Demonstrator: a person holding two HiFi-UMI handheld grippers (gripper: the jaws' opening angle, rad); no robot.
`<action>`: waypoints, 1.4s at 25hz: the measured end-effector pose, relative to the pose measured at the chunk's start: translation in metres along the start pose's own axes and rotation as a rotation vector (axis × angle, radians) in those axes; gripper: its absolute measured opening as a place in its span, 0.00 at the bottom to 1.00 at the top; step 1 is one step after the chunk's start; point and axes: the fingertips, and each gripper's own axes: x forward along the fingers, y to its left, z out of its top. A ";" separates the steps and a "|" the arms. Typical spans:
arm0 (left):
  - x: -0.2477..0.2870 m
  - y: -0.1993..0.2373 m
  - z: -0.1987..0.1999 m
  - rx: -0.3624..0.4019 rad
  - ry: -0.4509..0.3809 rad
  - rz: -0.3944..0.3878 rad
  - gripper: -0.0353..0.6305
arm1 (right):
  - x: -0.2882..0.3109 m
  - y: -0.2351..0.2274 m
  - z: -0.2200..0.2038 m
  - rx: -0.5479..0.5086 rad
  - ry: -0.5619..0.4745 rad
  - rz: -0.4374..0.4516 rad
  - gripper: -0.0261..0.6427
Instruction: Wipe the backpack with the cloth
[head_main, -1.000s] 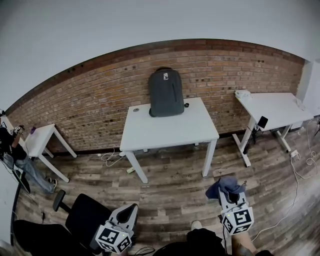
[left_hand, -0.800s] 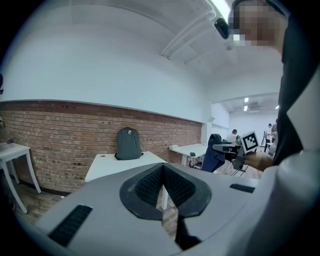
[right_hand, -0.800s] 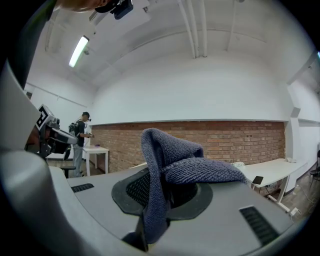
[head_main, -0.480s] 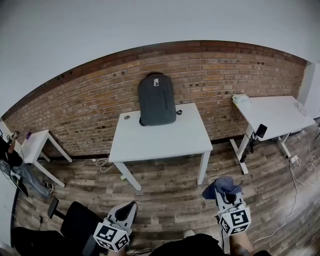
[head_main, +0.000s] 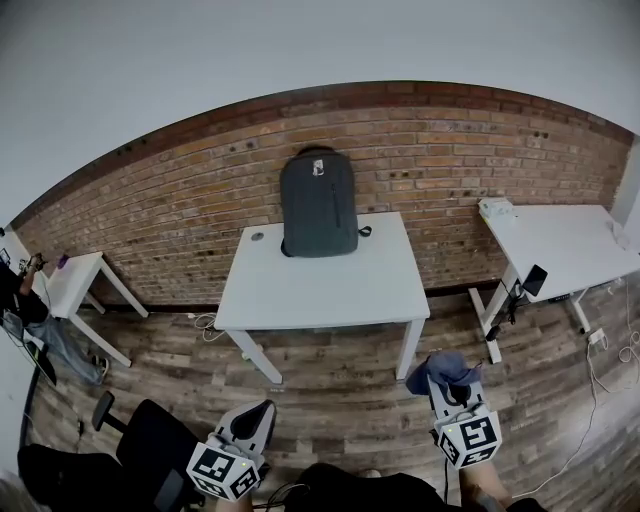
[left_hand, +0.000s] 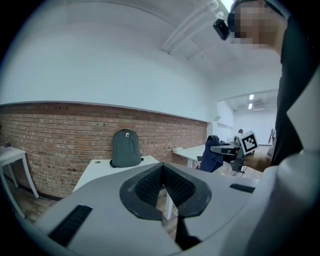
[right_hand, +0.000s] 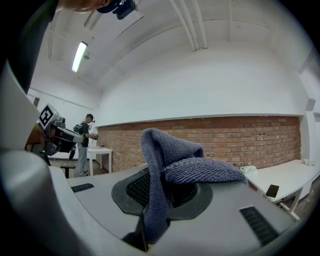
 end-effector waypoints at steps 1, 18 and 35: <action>0.002 0.002 0.000 0.001 0.003 0.005 0.04 | 0.005 -0.001 0.001 0.002 0.001 0.007 0.14; 0.074 0.040 0.007 -0.010 -0.005 -0.041 0.04 | 0.063 -0.018 -0.015 -0.015 0.056 0.023 0.14; 0.144 0.147 0.003 -0.033 0.032 -0.052 0.04 | 0.182 -0.021 -0.019 -0.026 0.106 0.000 0.14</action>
